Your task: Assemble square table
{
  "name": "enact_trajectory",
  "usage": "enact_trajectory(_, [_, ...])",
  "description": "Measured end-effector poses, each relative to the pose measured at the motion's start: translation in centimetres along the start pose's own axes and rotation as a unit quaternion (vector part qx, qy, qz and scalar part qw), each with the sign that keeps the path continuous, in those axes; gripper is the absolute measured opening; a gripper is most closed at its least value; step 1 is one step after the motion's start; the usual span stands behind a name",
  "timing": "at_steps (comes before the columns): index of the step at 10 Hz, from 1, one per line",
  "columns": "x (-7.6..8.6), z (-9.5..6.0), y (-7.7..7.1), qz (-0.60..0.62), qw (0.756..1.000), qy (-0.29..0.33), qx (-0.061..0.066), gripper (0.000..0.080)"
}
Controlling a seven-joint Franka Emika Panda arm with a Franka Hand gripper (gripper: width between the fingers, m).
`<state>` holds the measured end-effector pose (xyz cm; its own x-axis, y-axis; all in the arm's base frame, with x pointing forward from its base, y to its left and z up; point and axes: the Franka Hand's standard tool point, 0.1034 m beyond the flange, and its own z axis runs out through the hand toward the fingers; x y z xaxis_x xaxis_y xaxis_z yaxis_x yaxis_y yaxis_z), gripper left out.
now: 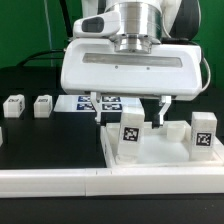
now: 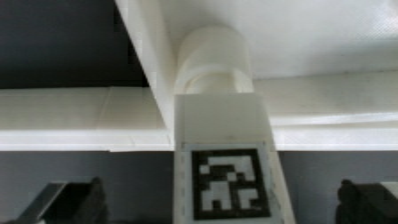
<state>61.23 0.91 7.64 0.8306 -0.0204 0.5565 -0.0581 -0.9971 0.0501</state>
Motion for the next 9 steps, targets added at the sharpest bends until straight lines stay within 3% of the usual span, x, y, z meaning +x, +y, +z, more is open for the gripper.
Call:
enact_trajectory(2, [-0.1,0.0,0.5,0.007,0.999,-0.034,0.001,0.0649])
enact_trajectory(5, [1.8,-0.4,1.3,0.023,0.995,-0.094,0.006,0.0649])
enact_trajectory(7, [1.7,-0.3,1.1,0.030,0.982,-0.188,0.014,0.0649])
enact_trajectory(8, [2.1,-0.2,0.7,0.029,0.978,-0.205,0.016,0.0649])
enact_trajectory(9, [1.5,-0.2,0.4,0.028,0.970,-0.240,0.018,0.0649])
